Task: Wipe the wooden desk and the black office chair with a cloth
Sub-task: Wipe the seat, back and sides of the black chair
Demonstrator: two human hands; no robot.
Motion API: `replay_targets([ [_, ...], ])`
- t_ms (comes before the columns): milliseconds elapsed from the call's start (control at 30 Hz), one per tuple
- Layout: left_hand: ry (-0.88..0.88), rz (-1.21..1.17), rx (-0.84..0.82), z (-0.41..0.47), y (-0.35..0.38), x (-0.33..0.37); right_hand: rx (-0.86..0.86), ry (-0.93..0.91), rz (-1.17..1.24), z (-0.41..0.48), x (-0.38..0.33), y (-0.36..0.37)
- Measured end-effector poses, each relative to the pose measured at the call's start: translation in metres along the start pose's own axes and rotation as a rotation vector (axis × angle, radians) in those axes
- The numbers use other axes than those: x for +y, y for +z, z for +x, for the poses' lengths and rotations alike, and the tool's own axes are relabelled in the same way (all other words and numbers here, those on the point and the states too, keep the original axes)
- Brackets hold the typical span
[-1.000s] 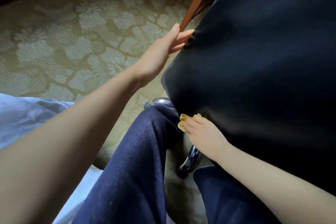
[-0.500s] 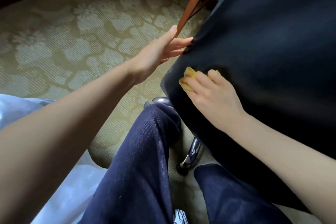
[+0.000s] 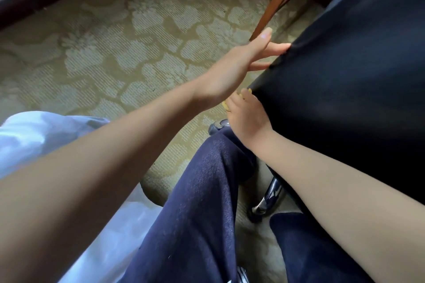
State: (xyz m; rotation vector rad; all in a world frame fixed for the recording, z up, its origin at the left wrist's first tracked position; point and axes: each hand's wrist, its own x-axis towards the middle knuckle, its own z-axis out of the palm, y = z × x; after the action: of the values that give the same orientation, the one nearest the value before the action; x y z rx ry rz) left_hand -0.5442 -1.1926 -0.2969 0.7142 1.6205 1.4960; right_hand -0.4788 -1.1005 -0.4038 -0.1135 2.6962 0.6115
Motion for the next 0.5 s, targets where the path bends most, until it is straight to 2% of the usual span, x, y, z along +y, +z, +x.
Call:
replay_targets([
  [67,0.004,0.004,0.014,0.000,0.002,0.000,0.038,-0.131,-0.137,-0.006,-0.009,0.016],
  [167,0.010,0.008,0.041,0.001,0.005,-0.001,-0.028,-0.224,-0.260,-0.032,-0.018,0.041],
  [333,0.019,0.120,0.085,-0.003,0.015,0.003,-0.199,-0.341,-0.323,-0.110,-0.021,0.088],
  [500,0.061,0.191,0.174,-0.019,0.038,-0.006,-0.199,-0.346,-0.265,-0.184,-0.008,0.116],
])
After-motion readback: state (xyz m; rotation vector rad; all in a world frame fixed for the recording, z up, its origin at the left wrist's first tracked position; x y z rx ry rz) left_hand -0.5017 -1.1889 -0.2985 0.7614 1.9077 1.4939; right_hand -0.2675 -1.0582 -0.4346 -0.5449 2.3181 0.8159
